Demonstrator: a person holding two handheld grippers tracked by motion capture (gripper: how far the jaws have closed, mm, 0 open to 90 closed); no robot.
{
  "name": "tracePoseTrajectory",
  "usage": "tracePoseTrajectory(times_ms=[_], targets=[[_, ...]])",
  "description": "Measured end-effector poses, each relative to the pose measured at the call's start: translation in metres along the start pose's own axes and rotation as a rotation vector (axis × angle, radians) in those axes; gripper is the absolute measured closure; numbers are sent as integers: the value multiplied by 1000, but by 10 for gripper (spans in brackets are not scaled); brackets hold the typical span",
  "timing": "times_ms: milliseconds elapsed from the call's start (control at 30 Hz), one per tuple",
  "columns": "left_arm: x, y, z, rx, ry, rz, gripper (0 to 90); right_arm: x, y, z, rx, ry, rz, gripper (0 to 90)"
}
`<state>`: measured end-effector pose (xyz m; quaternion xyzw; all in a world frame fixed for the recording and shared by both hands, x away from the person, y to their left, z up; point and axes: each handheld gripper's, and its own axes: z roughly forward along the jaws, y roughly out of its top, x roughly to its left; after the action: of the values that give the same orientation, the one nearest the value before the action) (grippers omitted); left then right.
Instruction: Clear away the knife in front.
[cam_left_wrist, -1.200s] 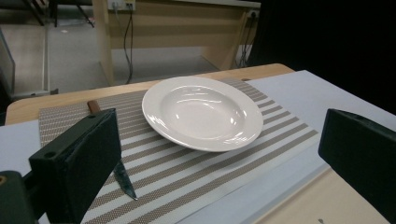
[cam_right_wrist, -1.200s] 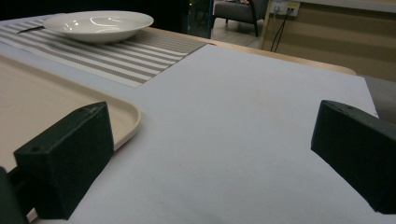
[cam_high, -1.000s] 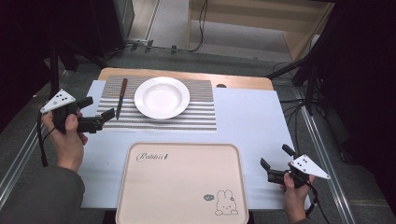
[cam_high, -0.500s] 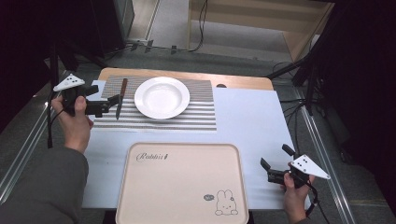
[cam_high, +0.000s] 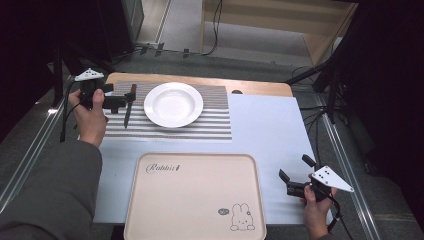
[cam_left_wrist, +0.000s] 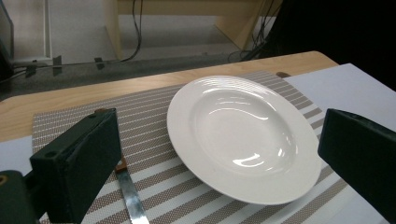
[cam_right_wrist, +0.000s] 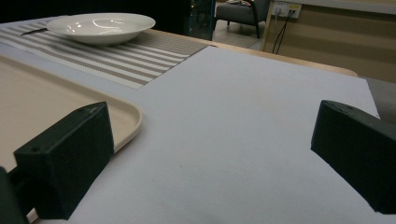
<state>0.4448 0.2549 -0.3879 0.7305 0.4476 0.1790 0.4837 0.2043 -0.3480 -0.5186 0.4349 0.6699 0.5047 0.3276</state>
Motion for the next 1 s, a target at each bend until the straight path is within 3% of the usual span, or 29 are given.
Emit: tracePoseTrajectory(times_ms=[233,533,800,833,900,1000], targets=[[9,6,21,19,36,-15,0,0,0,-1,-4,2,3,0],[22,12,47,96,73,-56,3,0,-1,-1,-8,3,4,0],[37,5,67,195,136,-125,51,0,0,0,-5,3,-4,0],[40,3,69,202,145,-149,59,0,0,0,-5,3,-4,0],[45,2,72,224,170,-185,123,0,0,0,-5,3,-4,0],[51,1,79,294,198,-219,171,0,0,0,-1,3,-5,0]])
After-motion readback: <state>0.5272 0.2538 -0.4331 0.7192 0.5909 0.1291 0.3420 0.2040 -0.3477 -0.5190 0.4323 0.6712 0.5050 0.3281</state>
